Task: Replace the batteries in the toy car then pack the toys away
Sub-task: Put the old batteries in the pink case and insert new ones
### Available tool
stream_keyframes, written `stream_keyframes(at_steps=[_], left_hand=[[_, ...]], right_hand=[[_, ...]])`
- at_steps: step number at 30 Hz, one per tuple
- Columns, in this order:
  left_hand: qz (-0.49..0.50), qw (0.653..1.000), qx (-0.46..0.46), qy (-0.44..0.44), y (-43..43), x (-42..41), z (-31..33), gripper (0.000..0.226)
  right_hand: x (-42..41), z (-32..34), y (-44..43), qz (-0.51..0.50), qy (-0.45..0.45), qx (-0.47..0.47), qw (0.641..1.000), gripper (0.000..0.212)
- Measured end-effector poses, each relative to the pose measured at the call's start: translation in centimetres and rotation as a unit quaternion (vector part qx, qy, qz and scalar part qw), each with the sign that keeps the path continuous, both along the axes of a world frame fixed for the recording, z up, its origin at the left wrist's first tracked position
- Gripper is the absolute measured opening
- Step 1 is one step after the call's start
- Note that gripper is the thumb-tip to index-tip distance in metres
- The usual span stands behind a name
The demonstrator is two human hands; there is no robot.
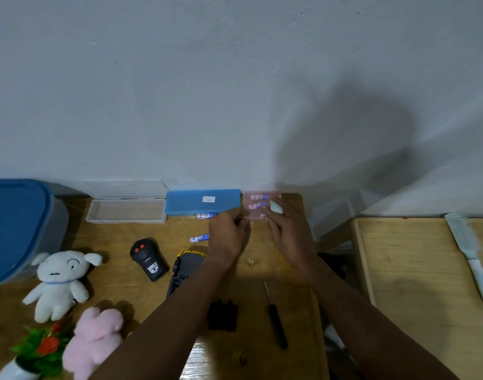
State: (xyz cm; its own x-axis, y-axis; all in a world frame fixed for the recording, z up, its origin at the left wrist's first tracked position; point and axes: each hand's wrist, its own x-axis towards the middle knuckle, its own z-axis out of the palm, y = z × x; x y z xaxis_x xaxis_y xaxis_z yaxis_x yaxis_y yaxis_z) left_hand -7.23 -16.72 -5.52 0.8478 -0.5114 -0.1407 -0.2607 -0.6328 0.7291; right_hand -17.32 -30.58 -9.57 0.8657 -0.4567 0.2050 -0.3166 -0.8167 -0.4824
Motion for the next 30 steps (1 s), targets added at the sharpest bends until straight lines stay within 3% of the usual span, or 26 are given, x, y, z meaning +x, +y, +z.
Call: stream_keyframes(at_steps=[11,14,17,19,24,26,30], left_hand=[[-0.075,0.996,0.046,0.013,1.4,0.3,1.7,0.036],[-0.046,0.999,-0.011,-0.027,4.3,-0.3,3.3,0.029],[0.012,0.995,-0.050,-0.084,8.6,-1.3,4.7,0.029],[0.047,0.994,-0.061,-0.074,11.6,-2.1,4.8,0.028],[0.069,0.996,-0.011,-0.061,16.9,-4.0,3.2,0.032],[0.088,0.995,-0.003,-0.038,17.8,-4.5,2.9,0.039],[0.067,0.992,0.008,0.106,18.9,-5.4,3.0,0.036]], right_hand=[[0.3,0.9,0.7,-0.021,0.018,-0.026,0.999,0.023],[0.5,1.6,1.2,-0.030,0.040,-0.049,0.998,0.028],[0.4,3.1,3.6,-0.039,0.062,-0.008,0.997,0.039],[0.4,3.8,5.6,-0.012,0.065,0.019,0.998,0.036],[0.8,4.1,8.9,0.052,0.128,0.037,0.990,0.036],[1.1,4.3,9.6,0.059,0.158,0.018,0.986,0.040],[1.3,4.6,10.4,0.058,0.188,-0.033,0.980,0.038]])
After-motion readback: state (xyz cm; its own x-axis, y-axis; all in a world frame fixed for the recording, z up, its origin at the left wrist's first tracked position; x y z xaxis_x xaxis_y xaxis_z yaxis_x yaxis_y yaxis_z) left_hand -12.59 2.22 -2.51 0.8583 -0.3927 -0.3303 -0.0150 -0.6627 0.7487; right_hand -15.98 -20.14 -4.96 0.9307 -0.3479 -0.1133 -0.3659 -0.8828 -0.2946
